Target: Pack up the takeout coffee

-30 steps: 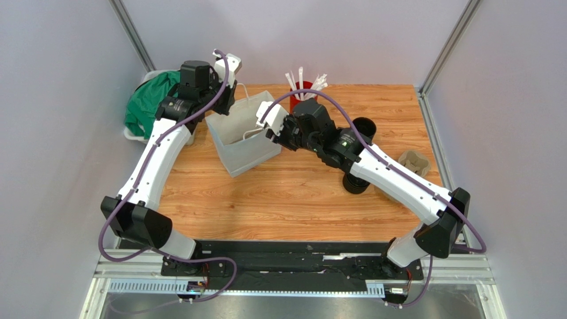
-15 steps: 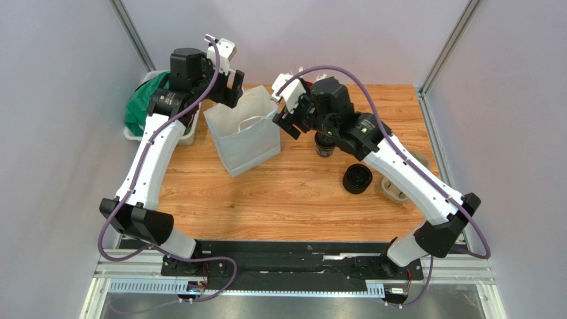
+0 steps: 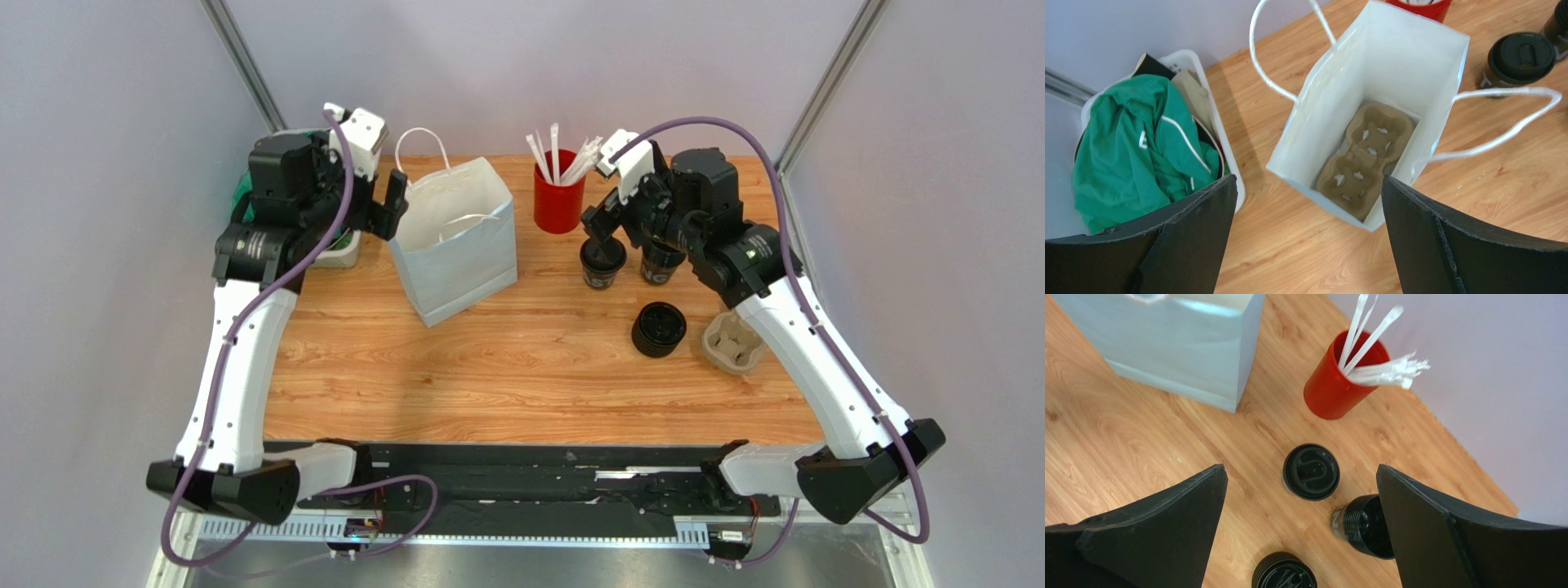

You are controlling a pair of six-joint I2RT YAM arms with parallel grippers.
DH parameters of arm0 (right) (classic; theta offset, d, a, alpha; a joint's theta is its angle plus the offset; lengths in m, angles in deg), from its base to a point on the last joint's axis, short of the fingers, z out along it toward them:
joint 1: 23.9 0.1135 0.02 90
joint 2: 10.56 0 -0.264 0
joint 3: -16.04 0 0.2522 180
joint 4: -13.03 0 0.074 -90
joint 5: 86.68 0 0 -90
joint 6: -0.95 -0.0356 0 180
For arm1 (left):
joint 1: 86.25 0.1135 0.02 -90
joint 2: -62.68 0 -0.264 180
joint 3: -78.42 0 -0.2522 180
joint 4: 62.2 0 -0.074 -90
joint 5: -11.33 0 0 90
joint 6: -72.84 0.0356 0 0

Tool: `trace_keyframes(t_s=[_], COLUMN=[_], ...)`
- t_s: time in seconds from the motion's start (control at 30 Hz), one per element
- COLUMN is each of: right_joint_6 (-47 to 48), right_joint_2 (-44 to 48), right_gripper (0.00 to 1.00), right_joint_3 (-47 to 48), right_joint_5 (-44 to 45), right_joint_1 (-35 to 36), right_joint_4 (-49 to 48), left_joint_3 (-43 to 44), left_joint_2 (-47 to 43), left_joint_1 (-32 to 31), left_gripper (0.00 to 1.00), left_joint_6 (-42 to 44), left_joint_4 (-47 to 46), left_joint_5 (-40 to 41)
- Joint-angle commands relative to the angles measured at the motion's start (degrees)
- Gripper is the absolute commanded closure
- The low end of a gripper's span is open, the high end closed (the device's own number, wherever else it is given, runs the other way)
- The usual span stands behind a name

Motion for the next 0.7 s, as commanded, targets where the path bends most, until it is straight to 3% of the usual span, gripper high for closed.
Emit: trace_keyframes(t_s=[0.0,0.13,0.37,0.67], right_joint_6=[-0.85,-2.44,-0.94,-2.43], right_joint_2=[1.01,1.18,2.76,0.92], right_gripper=[0.01,0.01,0.01,0.01], right_joint_3=[-3.72,-3.11,-6.61,-11.80], right_joint_5=[-3.23,-3.24,-0.96,0.28], right_joint_1=[-2.28,-4.04,-4.13,-6.06], right_joint_4=[-3.94,-2.72,-3.50,-6.75], left_joint_3=[-10.79,-20.29,-25.05,-34.02], left_joint_2=[-7.31,-15.39,-24.02,-34.75], left_joint_1=[2.31,3.28,3.46,3.81], left_gripper=[0.04,0.04,0.03,0.03], left_joint_6=[2.58,4.87,4.43,4.87], left_joint_4=[-3.37,-5.84,-1.10,-3.20], left_joint_5=[-3.22,-3.57,-3.66,-4.10])
